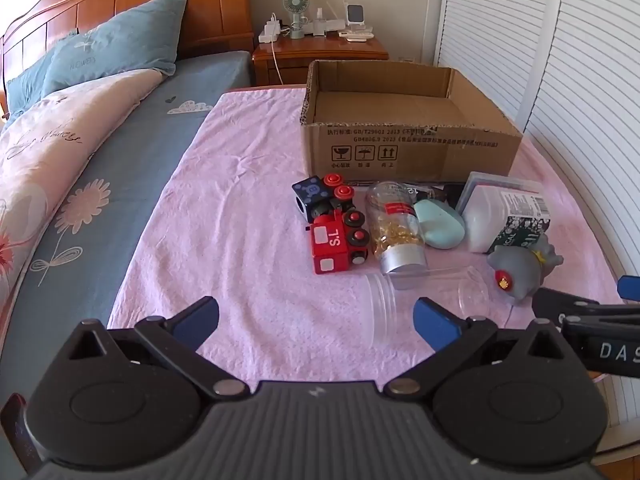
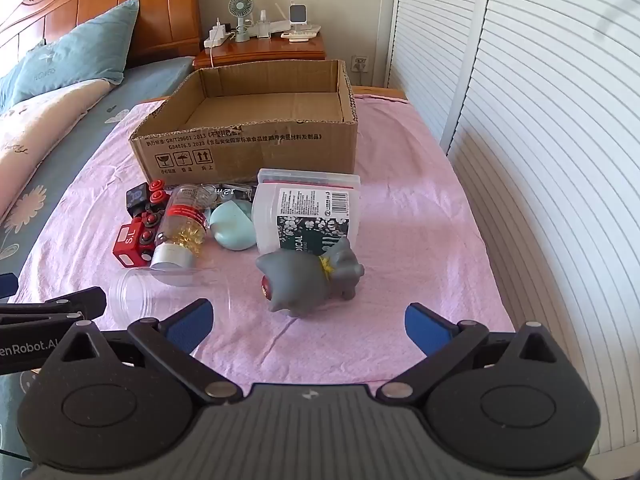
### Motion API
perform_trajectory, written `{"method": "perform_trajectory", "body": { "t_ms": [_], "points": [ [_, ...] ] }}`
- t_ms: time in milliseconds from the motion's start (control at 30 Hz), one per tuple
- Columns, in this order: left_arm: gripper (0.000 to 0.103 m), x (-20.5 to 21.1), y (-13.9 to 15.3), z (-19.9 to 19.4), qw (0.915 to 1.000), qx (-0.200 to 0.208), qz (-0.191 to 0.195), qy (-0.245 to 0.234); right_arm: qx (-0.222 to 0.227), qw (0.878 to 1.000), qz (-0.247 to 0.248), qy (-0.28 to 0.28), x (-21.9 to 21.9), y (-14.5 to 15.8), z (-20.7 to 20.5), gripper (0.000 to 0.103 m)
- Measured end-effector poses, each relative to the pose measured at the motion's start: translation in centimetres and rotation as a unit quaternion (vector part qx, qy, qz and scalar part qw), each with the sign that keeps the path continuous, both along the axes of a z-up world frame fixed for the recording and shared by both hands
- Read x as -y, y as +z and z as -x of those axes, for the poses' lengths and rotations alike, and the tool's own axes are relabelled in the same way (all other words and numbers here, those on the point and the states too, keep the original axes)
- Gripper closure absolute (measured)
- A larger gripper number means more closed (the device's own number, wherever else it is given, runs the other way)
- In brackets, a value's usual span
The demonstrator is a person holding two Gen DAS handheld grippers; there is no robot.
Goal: Organize rigid objects
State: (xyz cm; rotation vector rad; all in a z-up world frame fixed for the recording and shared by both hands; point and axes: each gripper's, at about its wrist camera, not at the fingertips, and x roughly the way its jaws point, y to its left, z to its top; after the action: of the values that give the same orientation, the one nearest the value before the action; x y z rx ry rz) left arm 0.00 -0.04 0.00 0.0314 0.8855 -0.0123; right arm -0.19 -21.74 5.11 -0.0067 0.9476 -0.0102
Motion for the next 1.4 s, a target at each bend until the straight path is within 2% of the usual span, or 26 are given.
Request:
{"method": "perform_trajectory", "body": {
  "t_ms": [267,333,1400],
  "points": [
    [0.001,0.42,-0.06,-0.20,0.9999,0.002,-0.009,-0.005,0.001,1.000,0.001,-0.001,0.03,0.02,0.01,0.000],
    [0.001,0.29,0.04,0.06,1.0000,0.001,0.003,-0.003,0.002,1.000,0.001,-0.001,0.06,0.02,0.06,0.000],
    [0.001,0.33,0.24,0.27,1.0000,0.003,0.000,-0.007,0.004,1.000,-0.002,-0.001,0.11,0.07,0.03,0.000]
  ]
}}
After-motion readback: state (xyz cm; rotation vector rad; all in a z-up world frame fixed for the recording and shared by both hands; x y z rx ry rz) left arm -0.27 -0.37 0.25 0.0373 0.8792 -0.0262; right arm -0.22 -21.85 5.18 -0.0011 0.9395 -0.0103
